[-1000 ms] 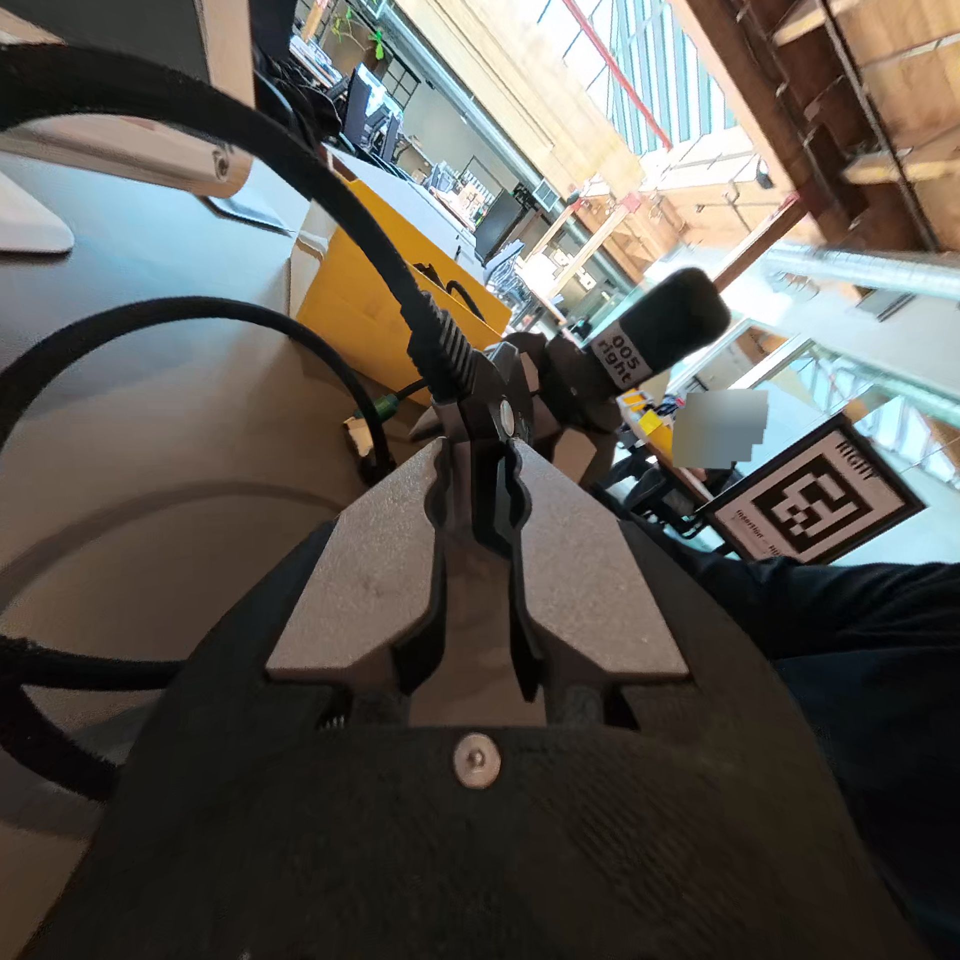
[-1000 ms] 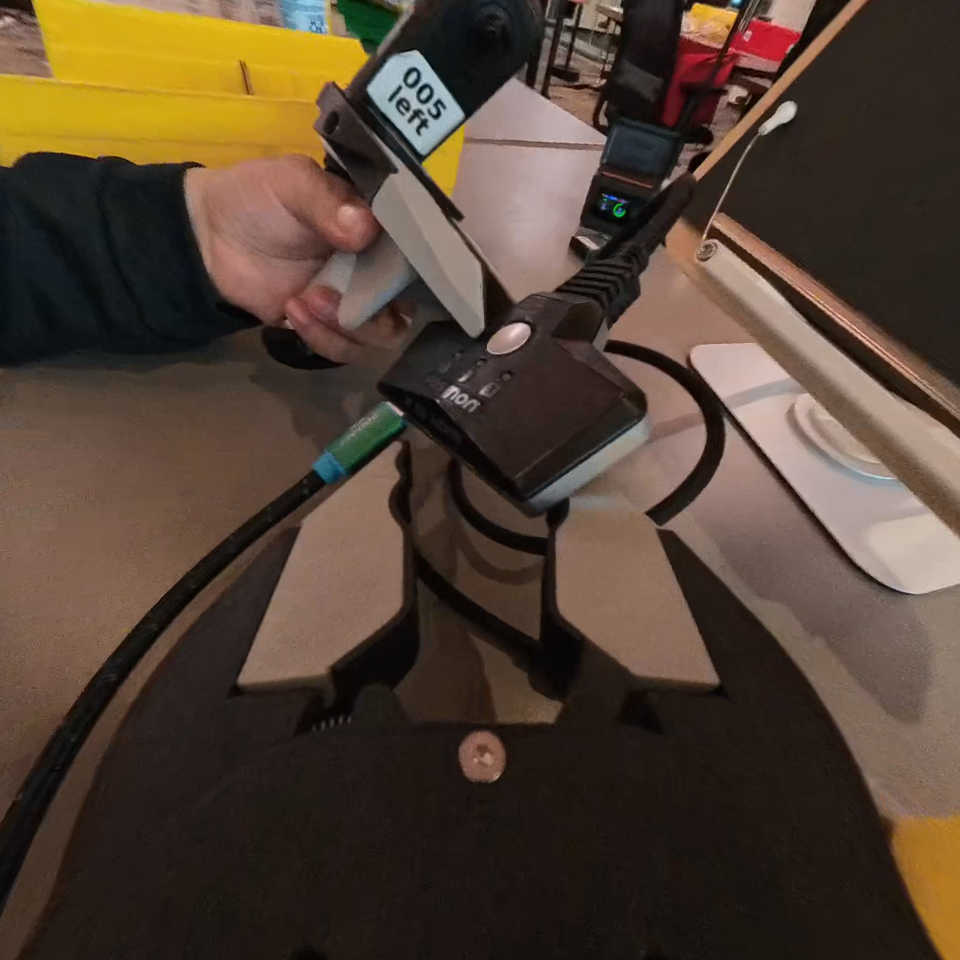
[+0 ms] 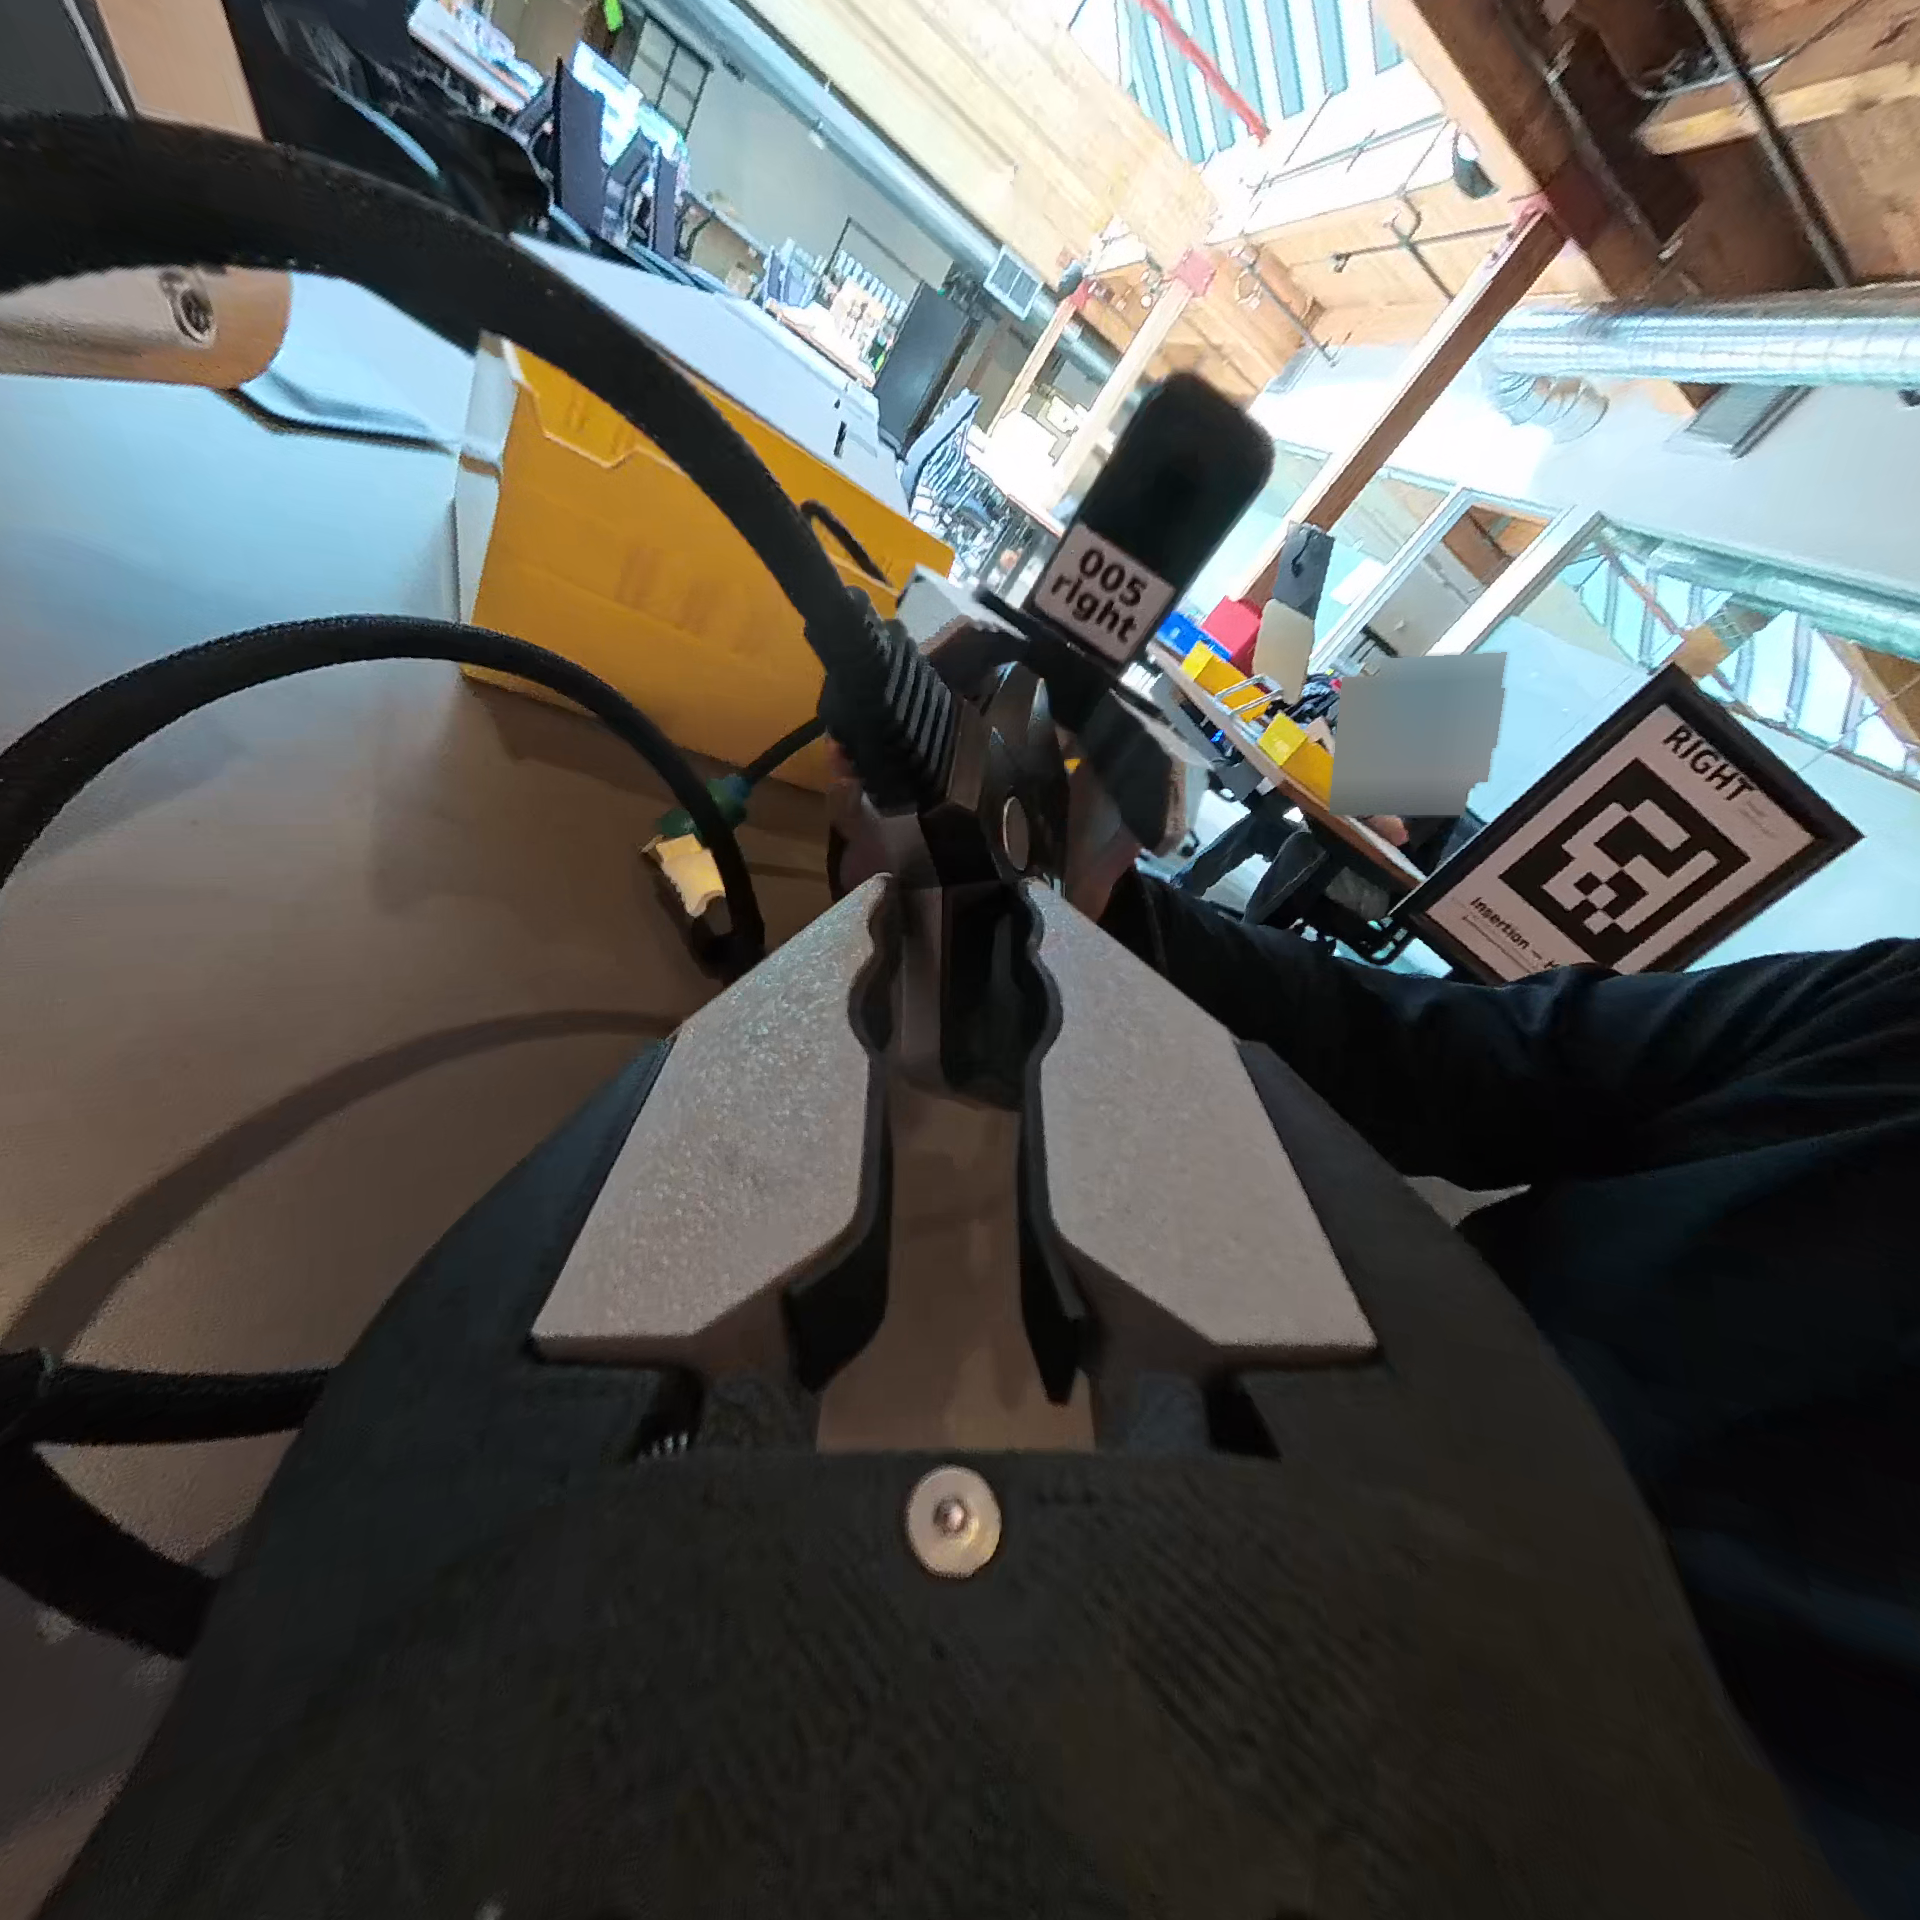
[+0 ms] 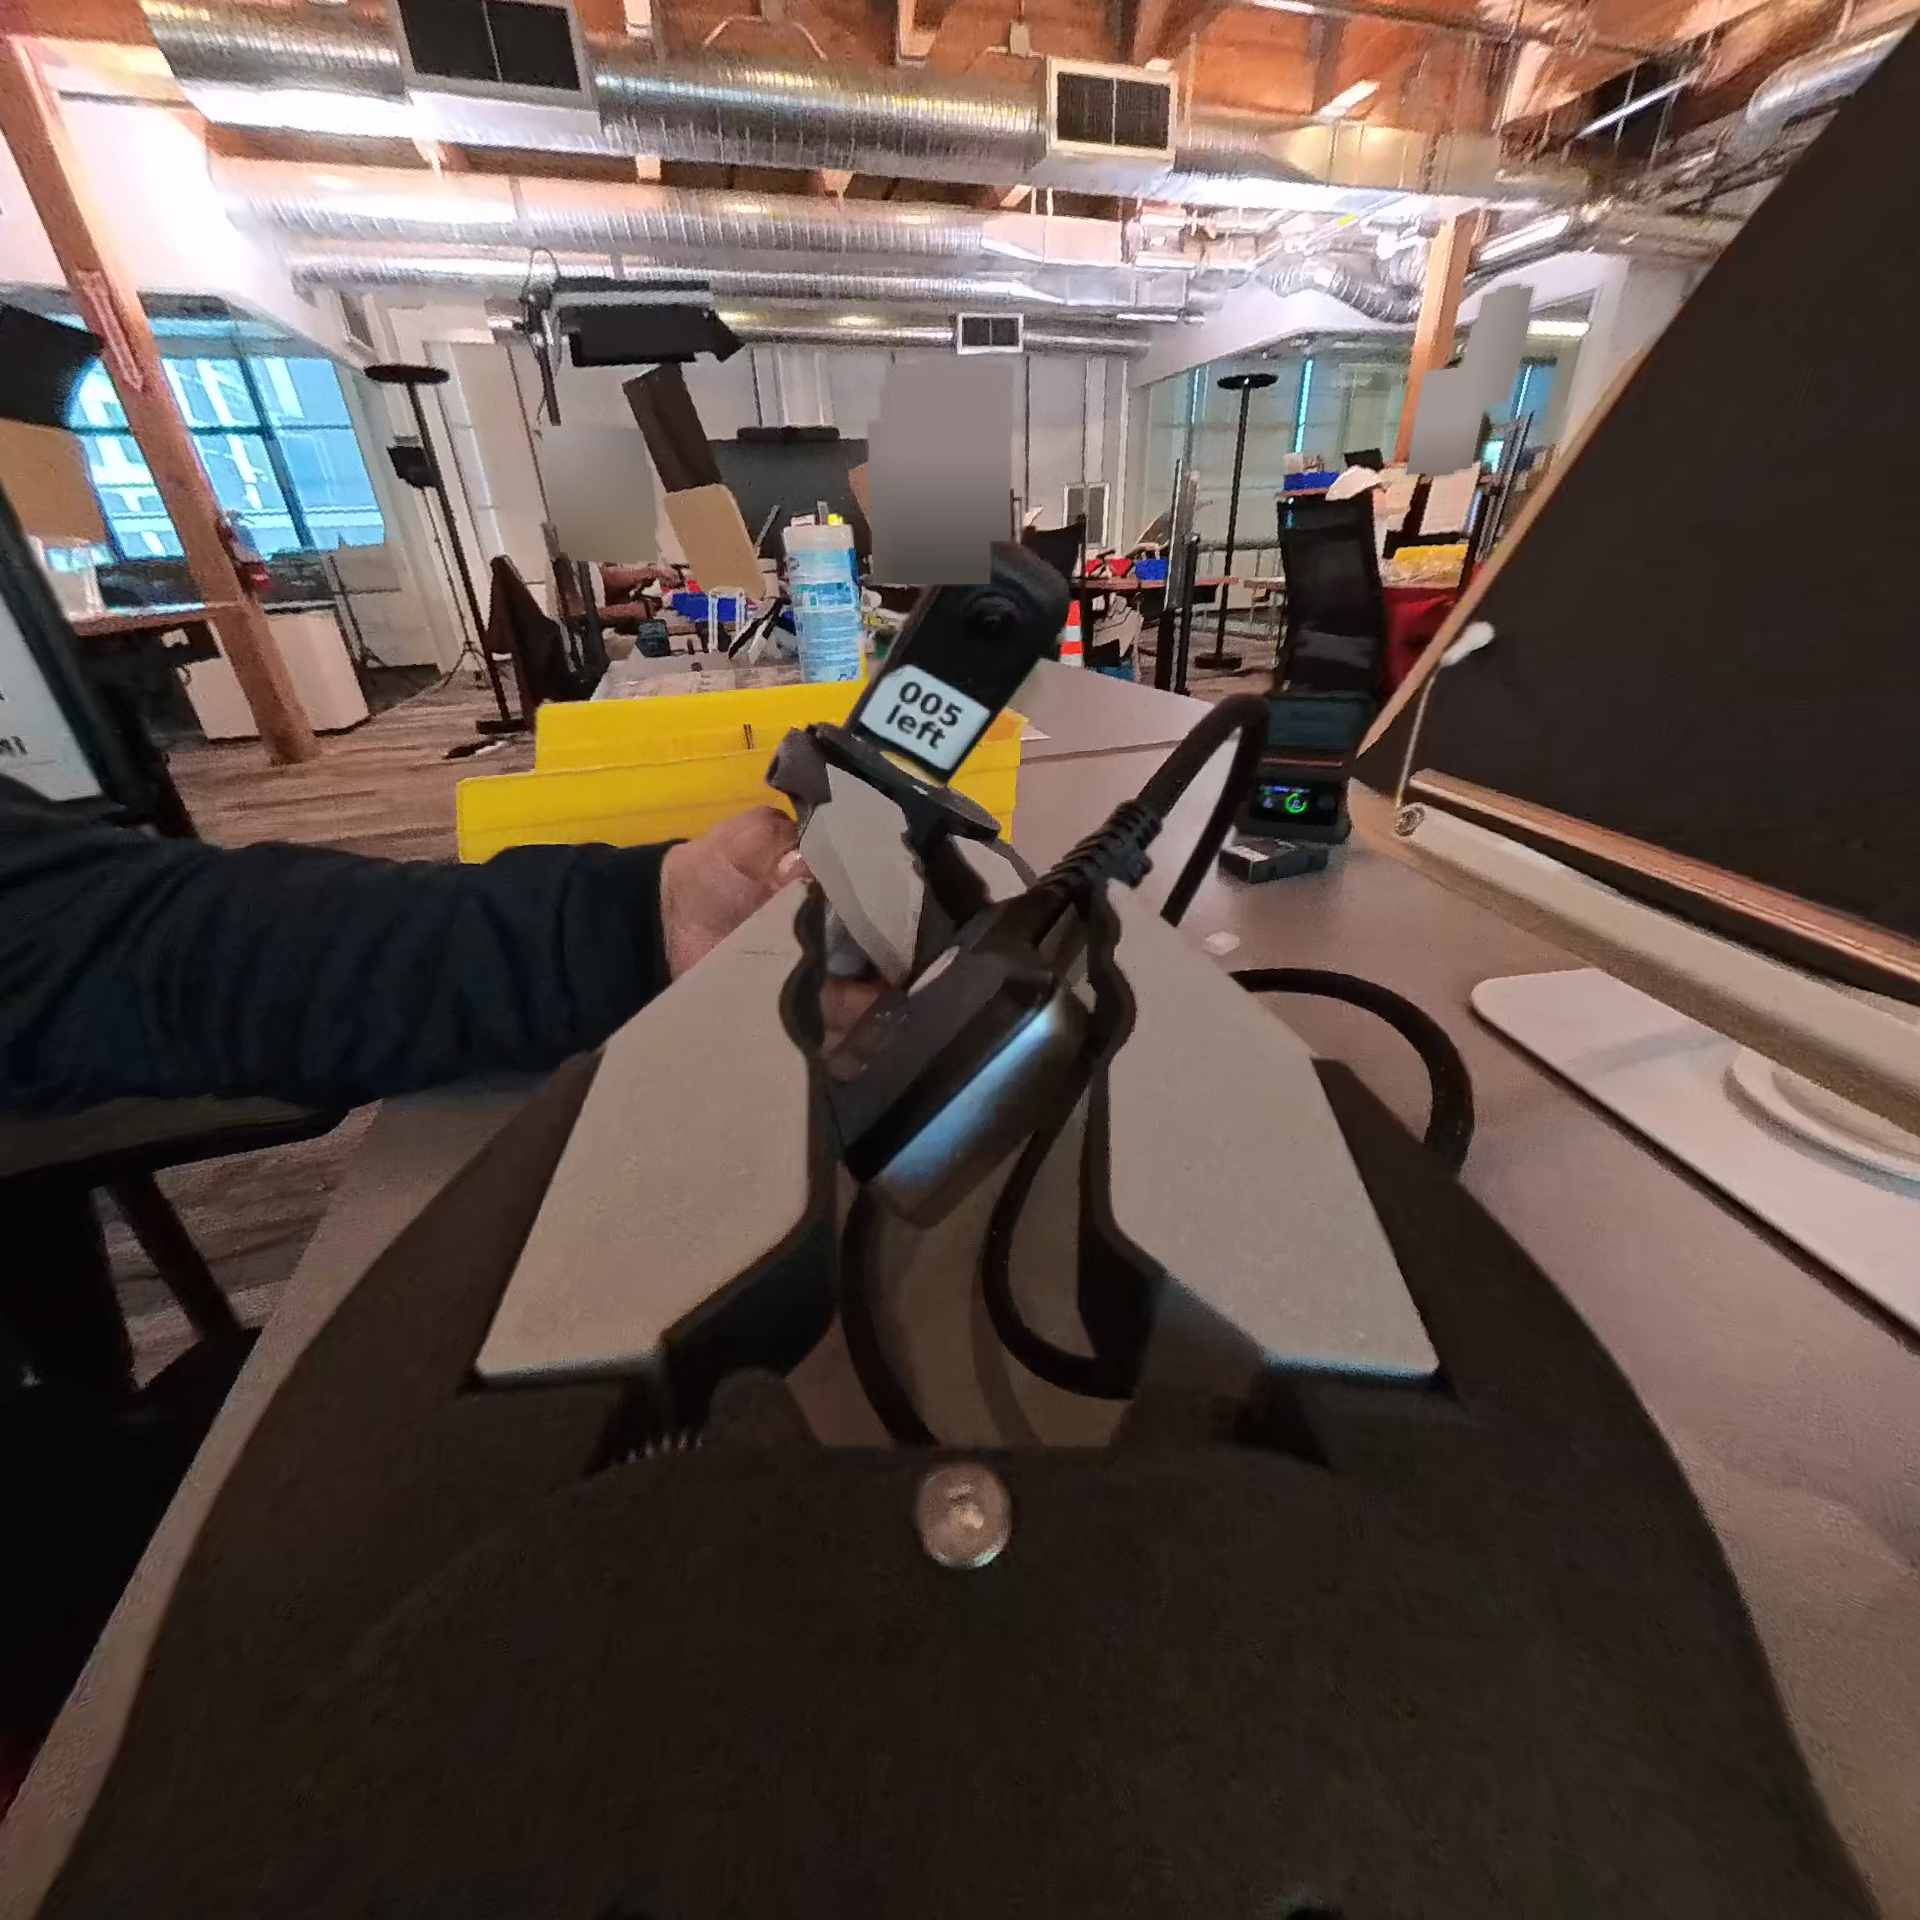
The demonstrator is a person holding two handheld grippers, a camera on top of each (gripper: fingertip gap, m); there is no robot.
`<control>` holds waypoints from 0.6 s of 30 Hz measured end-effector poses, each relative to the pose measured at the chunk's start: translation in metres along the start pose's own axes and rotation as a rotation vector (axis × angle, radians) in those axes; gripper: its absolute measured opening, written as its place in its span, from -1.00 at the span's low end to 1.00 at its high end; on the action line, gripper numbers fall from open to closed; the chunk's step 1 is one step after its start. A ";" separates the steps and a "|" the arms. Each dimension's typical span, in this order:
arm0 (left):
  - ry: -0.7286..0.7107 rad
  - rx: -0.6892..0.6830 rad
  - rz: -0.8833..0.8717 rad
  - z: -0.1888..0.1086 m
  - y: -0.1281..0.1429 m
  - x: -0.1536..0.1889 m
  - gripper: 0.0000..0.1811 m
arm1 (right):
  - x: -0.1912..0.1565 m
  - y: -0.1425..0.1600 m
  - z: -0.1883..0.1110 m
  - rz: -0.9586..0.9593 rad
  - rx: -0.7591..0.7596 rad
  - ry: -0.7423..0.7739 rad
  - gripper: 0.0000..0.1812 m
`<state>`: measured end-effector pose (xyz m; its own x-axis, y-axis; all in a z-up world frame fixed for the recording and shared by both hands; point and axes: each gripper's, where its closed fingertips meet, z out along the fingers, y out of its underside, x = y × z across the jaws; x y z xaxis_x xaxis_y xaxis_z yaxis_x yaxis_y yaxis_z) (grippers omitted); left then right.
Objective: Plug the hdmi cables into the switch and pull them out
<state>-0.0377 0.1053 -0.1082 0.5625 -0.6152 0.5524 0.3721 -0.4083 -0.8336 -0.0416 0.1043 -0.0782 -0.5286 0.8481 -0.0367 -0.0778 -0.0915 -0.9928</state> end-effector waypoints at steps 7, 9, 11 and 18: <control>0.150 0.023 -0.014 0.006 -0.001 0.018 -0.81 | -0.007 -0.011 -0.005 0.003 0.043 -0.030 -0.36; 0.175 0.025 -0.007 0.007 -0.001 0.023 -0.81 | -0.013 -0.013 -0.004 0.001 0.043 -0.064 -0.33; 0.187 0.045 -0.022 0.007 -0.004 0.024 -0.82 | -0.015 -0.015 -0.005 -0.027 0.039 -0.054 -0.30; 0.178 0.145 -0.049 -0.001 -0.021 0.024 -0.82 | -0.016 -0.020 -0.010 -0.142 0.019 0.031 -0.29</control>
<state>-0.0327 0.0986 -0.0777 0.4069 -0.7115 0.5729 0.5050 -0.3473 -0.7901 -0.0232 0.0980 -0.0594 -0.4850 0.8687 0.1005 -0.1660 0.0214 -0.9859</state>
